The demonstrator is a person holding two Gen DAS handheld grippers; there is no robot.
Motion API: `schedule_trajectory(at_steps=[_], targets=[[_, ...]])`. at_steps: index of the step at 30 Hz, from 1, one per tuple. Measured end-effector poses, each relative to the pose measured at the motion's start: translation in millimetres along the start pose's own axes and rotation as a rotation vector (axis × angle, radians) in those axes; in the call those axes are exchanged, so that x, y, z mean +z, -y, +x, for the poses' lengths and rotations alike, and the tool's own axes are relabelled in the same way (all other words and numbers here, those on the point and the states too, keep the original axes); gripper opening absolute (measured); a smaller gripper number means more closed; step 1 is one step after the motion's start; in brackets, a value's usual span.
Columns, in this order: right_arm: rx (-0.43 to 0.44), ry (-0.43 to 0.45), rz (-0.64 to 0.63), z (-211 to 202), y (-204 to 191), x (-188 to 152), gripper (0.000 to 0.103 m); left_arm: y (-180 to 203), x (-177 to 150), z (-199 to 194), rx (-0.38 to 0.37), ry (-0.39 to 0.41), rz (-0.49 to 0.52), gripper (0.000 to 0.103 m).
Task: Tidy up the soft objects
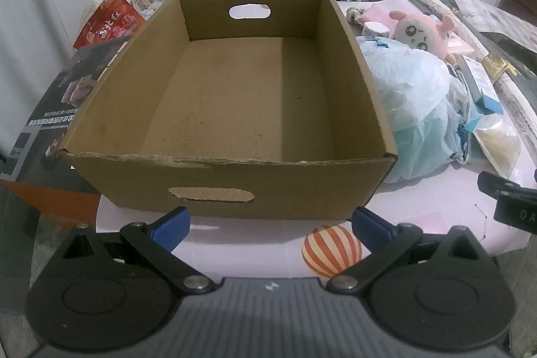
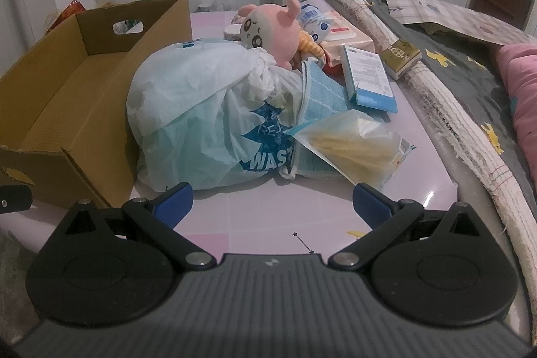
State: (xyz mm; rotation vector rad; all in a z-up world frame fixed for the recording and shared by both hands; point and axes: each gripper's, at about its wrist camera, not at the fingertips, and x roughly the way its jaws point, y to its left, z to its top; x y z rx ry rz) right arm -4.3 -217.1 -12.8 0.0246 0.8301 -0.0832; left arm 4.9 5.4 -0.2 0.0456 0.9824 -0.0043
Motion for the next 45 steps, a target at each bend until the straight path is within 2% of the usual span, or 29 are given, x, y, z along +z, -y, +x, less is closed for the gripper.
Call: schedule_trajectory(at_steps=[8,11,14,17,20,24,28,30,33,36,38,39,41,45], targets=[[-0.023,-0.027,-0.019,0.7,-0.7,0.7,0.102,1.6,-1.1,1.7,0.003,-0.008,0.004,0.103],[-0.010,0.004,-0.001,0.9,1.7,-2.7,0.102,4.3,-1.1,-0.5,0.003,0.001,0.015,0.103],[-0.007,0.027,0.023,1.1,11.3,-6.8,0.102,10.3,0.5,-6.9,-0.003,0.029,0.043,0.103],[-0.017,0.007,0.052,-3.3,26.0,-9.1,0.102,17.6,3.6,-17.9,-0.018,0.078,0.087,0.103],[-0.014,0.061,0.105,-9.3,43.9,-14.7,0.102,28.4,9.8,-28.9,-0.044,0.138,0.141,0.103],[0.021,0.210,0.178,-10.7,73.3,-29.7,0.102,49.5,22.5,-40.8,-0.142,0.220,0.218,0.103],[0.008,0.263,0.243,-9.8,116.0,-41.2,0.102,76.9,35.8,-48.9,-0.294,0.299,0.262,0.103],[0.010,0.274,0.289,-9.2,138.9,-44.9,0.102,96.8,41.1,-49.2,-0.342,0.322,0.306,0.102],[-0.009,0.293,0.313,-7.4,170.3,-47.2,0.102,134.6,45.3,-44.7,-0.368,0.310,0.377,0.097],[0.027,0.328,0.316,-1.7,198.0,-41.7,0.101,166.8,47.8,-30.9,-0.427,0.241,0.415,0.086],[0.079,0.351,0.308,5.0,214.6,-33.9,0.097,185.1,48.9,-20.1,-0.471,0.180,0.416,0.074],[0.109,0.355,0.308,9.6,220.9,-29.3,0.092,193.0,49.3,-13.9,-0.491,0.155,0.411,0.071],[0.172,0.337,0.311,22.5,229.5,-17.4,0.080,207.7,50.3,1.6,-0.514,0.108,0.390,0.061],[0.302,0.261,0.330,66.2,243.0,9.1,0.048,232.2,50.3,35.3,-0.499,0.046,0.355,0.044]])
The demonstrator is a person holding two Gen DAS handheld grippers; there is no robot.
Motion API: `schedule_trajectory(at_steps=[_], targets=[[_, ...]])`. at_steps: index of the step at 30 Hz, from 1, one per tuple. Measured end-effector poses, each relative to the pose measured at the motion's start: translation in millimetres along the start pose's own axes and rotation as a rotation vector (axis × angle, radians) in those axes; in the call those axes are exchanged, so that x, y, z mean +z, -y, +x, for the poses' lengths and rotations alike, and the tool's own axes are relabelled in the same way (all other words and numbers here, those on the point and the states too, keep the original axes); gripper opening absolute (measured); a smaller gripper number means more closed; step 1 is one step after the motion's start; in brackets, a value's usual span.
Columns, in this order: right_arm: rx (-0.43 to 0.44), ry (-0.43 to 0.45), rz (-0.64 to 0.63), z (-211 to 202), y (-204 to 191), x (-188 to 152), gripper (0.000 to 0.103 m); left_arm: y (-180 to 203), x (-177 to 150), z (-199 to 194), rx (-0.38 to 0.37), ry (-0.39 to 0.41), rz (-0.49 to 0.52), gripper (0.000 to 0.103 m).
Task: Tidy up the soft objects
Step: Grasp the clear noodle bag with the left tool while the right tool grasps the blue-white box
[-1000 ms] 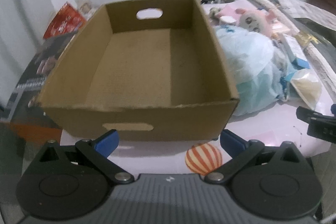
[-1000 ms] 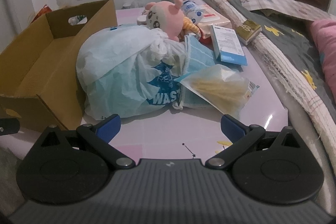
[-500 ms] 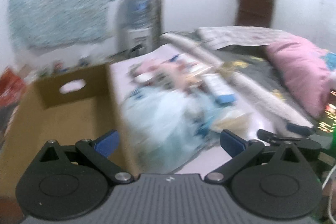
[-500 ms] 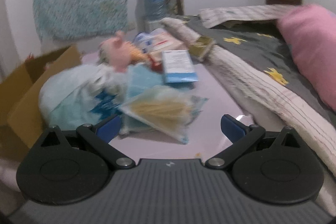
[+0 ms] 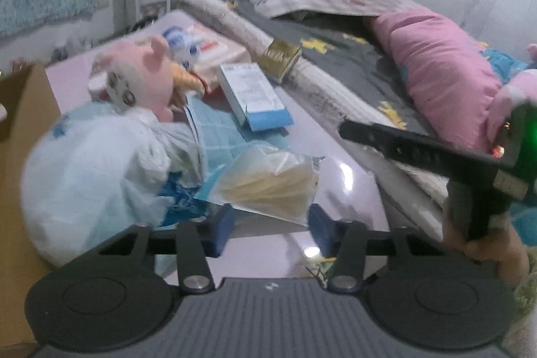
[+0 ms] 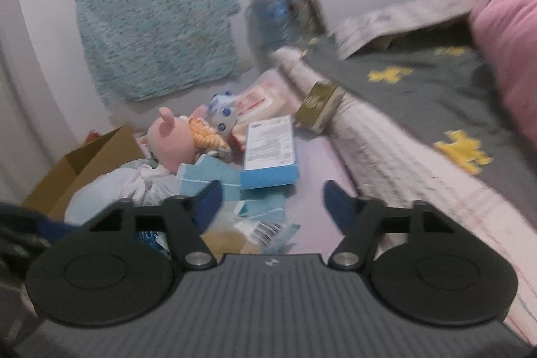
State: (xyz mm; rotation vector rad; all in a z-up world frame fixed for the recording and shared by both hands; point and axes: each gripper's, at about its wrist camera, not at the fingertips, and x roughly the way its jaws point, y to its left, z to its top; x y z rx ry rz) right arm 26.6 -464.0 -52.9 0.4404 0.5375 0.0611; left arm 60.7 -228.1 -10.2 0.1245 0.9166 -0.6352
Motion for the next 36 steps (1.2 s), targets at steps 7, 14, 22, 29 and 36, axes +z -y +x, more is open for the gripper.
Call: schedule_trajectory(at_steps=[7,14,22,29,36], targets=[[0.102,-0.157,0.124,65.7,16.6,0.6,0.030,-2.2,-0.9,44.4,-0.038,-0.081,-0.081,0.050],[0.152,-0.256,0.216,58.1,19.0,-22.8,0.029,-15.0,-1.9,50.3,-0.070,-0.093,-0.123,0.078],[0.312,-0.362,0.380,47.7,21.2,-41.3,0.031,-18.0,-4.7,52.3,-0.088,-0.116,-0.115,0.093],[0.356,-0.330,0.476,48.6,28.6,-35.8,0.041,-13.7,-4.4,53.5,-0.066,-0.121,-0.101,0.098],[0.386,-0.307,0.508,45.3,27.5,-29.6,0.042,-5.8,-1.5,64.9,0.001,-0.129,-0.075,0.099]])
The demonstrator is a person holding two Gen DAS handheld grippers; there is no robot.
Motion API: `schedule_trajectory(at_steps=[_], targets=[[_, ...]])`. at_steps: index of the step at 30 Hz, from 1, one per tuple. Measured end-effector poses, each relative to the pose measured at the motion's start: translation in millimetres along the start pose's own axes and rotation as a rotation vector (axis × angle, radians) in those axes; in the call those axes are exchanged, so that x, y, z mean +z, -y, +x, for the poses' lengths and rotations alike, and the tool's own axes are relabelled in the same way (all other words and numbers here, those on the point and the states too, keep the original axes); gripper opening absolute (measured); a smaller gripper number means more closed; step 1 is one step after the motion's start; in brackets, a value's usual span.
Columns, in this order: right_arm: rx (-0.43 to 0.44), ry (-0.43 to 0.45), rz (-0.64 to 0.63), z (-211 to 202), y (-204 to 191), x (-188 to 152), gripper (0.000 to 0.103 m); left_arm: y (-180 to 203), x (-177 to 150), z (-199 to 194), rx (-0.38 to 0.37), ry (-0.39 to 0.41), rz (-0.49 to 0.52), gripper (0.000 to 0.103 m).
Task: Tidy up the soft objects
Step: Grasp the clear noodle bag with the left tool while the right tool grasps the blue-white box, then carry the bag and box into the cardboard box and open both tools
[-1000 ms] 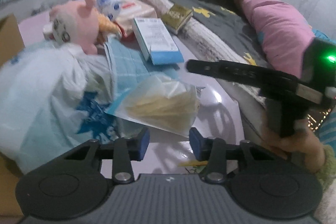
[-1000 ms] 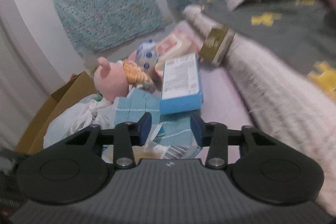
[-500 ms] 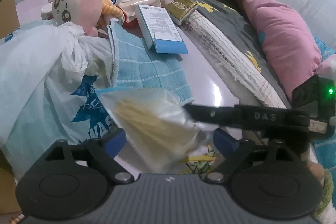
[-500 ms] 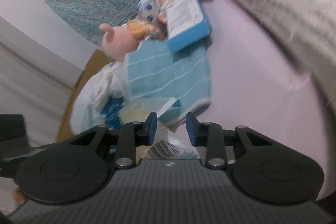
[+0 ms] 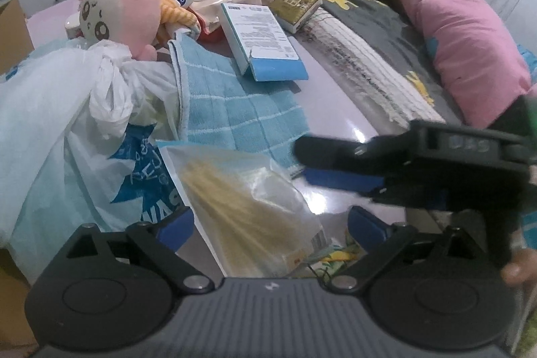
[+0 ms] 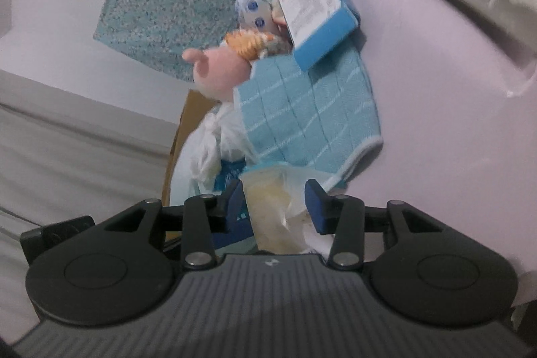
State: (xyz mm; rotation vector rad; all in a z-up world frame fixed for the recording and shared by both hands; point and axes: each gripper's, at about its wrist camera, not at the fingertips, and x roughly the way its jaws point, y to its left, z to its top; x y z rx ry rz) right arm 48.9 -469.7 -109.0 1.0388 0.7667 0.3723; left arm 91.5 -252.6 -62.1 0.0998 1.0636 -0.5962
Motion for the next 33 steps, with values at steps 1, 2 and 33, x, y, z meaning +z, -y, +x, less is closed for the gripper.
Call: schedule_trajectory(at_steps=[1,2,33], targets=[[-0.018,0.023,-0.020,-5.3,-2.9,1.9,0.044,0.8,1.2,2.2,0.010,0.001,0.003,0.099],[-0.036,0.044,-0.041,-11.3,-5.6,4.4,0.045,1.6,2.3,4.7,0.023,-0.003,0.004,0.099],[-0.553,0.003,-0.582,146.0,-55.7,130.9,0.072,-25.1,-16.7,-2.5,-0.019,0.029,-0.018,0.057]])
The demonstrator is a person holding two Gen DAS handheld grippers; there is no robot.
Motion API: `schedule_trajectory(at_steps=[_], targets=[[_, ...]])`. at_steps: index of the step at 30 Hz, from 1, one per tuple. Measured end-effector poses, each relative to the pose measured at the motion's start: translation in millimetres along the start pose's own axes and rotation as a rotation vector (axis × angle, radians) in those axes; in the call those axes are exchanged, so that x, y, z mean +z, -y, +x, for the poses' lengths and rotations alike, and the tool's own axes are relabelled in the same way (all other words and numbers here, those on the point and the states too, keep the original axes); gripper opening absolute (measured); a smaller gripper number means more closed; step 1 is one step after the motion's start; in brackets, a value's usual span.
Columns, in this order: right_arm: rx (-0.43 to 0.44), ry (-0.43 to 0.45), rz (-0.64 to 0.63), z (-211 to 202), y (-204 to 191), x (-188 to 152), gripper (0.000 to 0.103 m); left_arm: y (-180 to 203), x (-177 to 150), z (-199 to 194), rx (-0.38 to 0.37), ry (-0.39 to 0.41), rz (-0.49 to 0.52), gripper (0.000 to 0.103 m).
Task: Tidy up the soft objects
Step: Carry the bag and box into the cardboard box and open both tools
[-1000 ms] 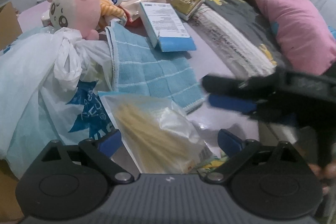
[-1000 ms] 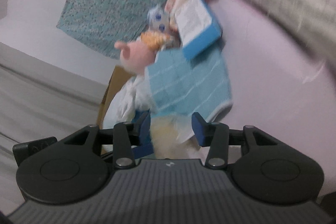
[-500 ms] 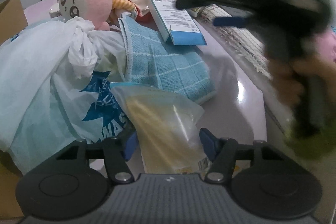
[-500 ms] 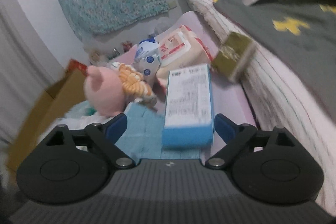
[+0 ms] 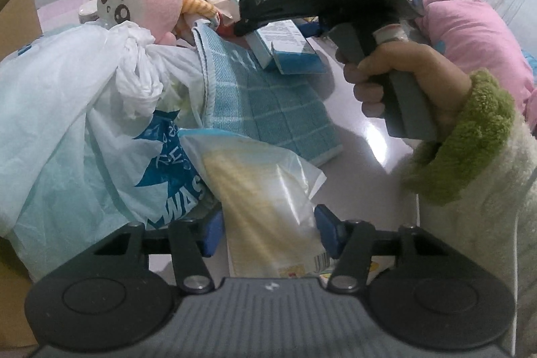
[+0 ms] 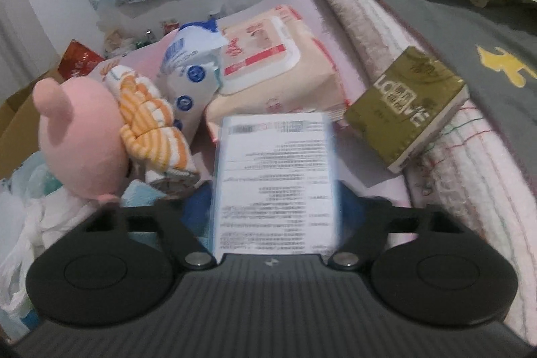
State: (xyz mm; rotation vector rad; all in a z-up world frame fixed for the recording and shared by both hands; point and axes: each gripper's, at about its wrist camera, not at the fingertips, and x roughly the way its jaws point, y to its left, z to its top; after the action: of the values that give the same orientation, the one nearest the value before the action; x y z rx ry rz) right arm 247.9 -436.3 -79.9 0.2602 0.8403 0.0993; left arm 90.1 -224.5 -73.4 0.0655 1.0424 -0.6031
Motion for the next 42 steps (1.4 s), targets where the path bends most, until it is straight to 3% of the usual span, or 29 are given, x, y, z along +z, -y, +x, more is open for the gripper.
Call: schedule_trajectory(at_steps=[8,17,22,26,32,36,40,42], targets=[[0.003,0.071,0.049,-44.5,7.1,-6.2,0.072,-6.4,-6.6,-10.4,-0.054,0.022,-0.012,0.052],[0.123,0.201,0.190,-157.8,11.9,-46.0,0.072,-2.7,-16.8,-52.6,-0.132,0.072,0.049,0.050],[0.183,0.247,0.203,-213.4,-7.7,-64.8,0.072,-4.1,-24.7,-91.3,-0.176,0.136,0.054,0.049],[0.245,0.268,0.146,-242.6,-42.7,-66.6,0.072,-19.8,-31.0,-134.2,-0.169,0.226,0.036,0.049],[0.467,0.266,0.065,-246.1,-117.2,-44.3,0.072,-66.6,-32.3,-206.9,-0.056,0.352,-0.035,0.050],[0.609,0.200,0.029,-218.6,-181.1,-15.5,0.072,-114.2,-24.5,-244.8,0.094,0.413,-0.102,0.050],[0.690,0.069,0.017,-174.8,-253.4,16.6,0.072,-176.5,-2.7,-254.7,0.235,0.383,-0.172,0.050],[0.684,-0.001,0.017,-150.1,-292.0,29.3,0.072,-208.4,13.3,-247.4,0.294,0.348,-0.195,0.050]])
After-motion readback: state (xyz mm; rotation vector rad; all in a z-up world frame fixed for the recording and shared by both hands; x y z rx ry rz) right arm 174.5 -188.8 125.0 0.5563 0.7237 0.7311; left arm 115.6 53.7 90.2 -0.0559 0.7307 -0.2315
